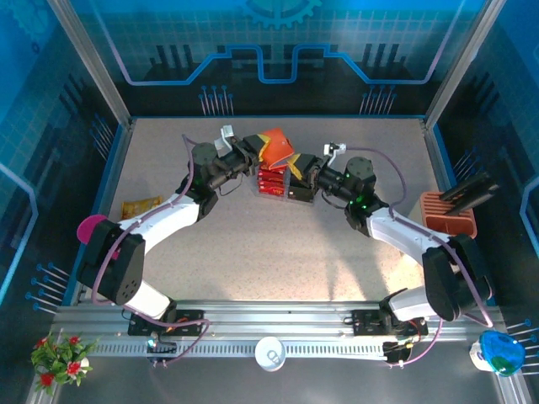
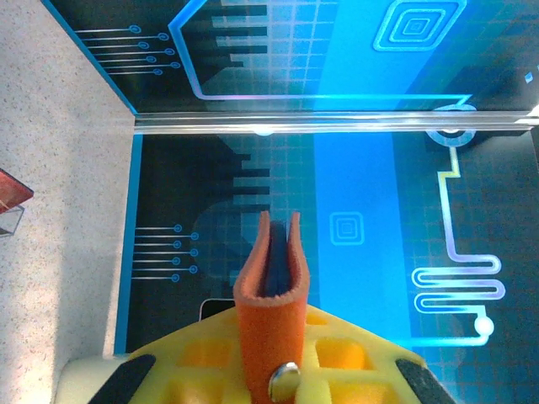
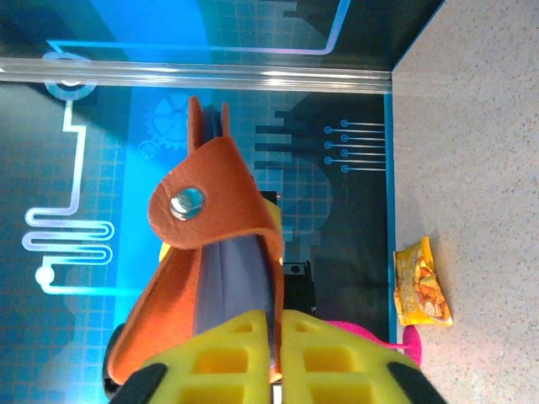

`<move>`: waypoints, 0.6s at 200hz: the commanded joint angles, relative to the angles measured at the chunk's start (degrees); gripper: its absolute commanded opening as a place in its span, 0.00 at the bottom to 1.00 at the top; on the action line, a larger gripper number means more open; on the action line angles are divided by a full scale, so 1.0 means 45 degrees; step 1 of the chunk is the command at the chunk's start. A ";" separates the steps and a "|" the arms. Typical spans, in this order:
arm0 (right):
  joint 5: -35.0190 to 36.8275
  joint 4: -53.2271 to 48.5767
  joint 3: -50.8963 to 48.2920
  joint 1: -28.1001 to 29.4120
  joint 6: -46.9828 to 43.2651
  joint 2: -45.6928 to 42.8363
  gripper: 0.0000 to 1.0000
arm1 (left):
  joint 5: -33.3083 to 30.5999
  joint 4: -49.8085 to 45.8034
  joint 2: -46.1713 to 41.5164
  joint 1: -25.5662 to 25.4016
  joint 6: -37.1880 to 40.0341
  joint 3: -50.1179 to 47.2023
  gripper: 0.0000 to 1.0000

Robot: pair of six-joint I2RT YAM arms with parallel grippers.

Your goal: Put the credit cards into the card holder

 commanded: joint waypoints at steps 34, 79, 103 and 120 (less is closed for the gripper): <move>-0.0269 0.0367 0.0148 -0.0326 -0.1018 0.0070 0.00 | 0.0796 -0.0154 -0.0047 0.0174 0.0294 -0.0078 0.45; -0.0110 -0.1896 -0.0125 -0.0469 -0.3274 -0.1119 0.00 | 0.1295 -0.2894 -0.0951 0.0985 0.1922 0.0409 0.99; 0.0039 -0.3346 -0.0107 -0.0466 -0.4573 -0.1756 0.00 | 0.1494 -0.6378 -0.1209 0.1164 0.3818 0.1848 0.99; 0.0145 -0.4142 -0.0106 -0.0466 -0.5374 -0.2117 0.00 | 0.1373 -0.9738 -0.0960 0.0985 0.5555 0.3564 0.99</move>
